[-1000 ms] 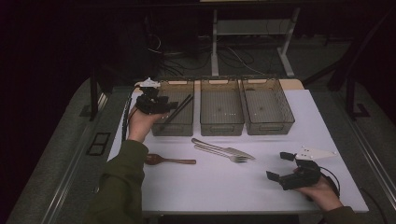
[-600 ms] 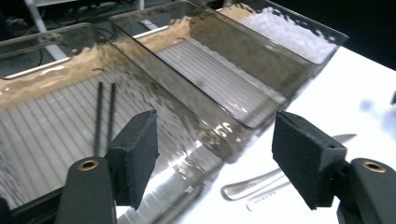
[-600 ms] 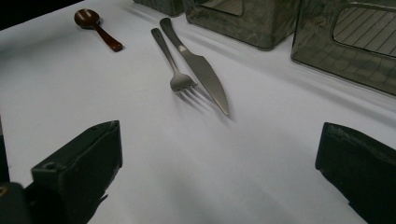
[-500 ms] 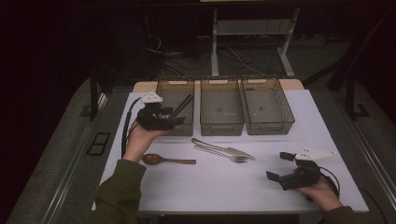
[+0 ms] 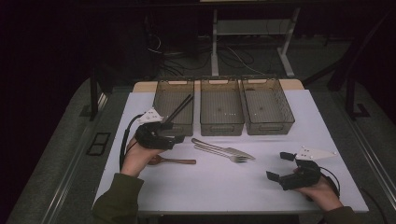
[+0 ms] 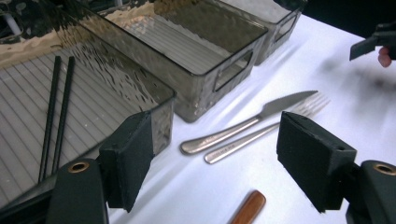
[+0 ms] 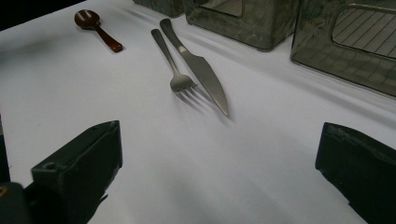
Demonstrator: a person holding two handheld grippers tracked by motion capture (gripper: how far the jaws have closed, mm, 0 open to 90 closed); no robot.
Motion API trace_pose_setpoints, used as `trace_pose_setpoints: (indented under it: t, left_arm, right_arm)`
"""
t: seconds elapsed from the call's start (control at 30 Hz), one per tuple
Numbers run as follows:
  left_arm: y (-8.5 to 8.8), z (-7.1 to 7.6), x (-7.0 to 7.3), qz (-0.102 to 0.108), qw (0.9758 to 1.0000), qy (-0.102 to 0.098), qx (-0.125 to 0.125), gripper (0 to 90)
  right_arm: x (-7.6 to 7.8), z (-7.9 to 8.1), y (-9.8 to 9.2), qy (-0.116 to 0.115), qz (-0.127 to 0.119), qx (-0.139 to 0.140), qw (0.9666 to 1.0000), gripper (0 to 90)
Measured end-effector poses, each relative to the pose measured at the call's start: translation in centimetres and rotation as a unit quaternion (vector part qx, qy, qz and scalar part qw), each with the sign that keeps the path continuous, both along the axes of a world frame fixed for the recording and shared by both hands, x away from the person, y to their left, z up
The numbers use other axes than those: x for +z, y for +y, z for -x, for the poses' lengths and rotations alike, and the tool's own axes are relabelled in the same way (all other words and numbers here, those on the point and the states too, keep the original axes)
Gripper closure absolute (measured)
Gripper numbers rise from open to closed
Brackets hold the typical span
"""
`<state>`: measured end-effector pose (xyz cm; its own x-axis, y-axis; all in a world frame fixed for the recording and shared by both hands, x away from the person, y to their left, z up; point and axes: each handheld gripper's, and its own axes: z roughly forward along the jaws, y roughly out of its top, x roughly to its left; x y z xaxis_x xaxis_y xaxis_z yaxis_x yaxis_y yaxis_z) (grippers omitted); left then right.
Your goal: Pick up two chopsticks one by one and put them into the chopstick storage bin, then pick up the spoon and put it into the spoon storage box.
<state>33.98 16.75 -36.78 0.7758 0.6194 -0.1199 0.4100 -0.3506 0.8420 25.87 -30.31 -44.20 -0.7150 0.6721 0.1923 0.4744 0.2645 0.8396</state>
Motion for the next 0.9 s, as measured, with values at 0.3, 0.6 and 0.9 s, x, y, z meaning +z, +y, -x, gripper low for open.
trace_pose_setpoints:
  t: [0.3,0.6,0.9]
  left_arm:
    - [1.1,1.6,-1.1,0.001,1.0000,-0.003,0.002,25.8]
    - [2.9,2.5,-2.3,0.003,0.9998,-0.008,0.017,24.9]
    - [4.5,3.5,-3.3,-0.001,0.9994,-0.008,0.033,24.6]
  right_arm:
    - [0.0,0.1,0.0,0.000,-0.001,0.001,1.0000,0.0]
    - [0.0,0.0,0.1,0.000,0.001,0.001,1.0000,0.0]
    - [0.0,0.0,0.1,0.000,0.003,0.004,1.0000,0.0]
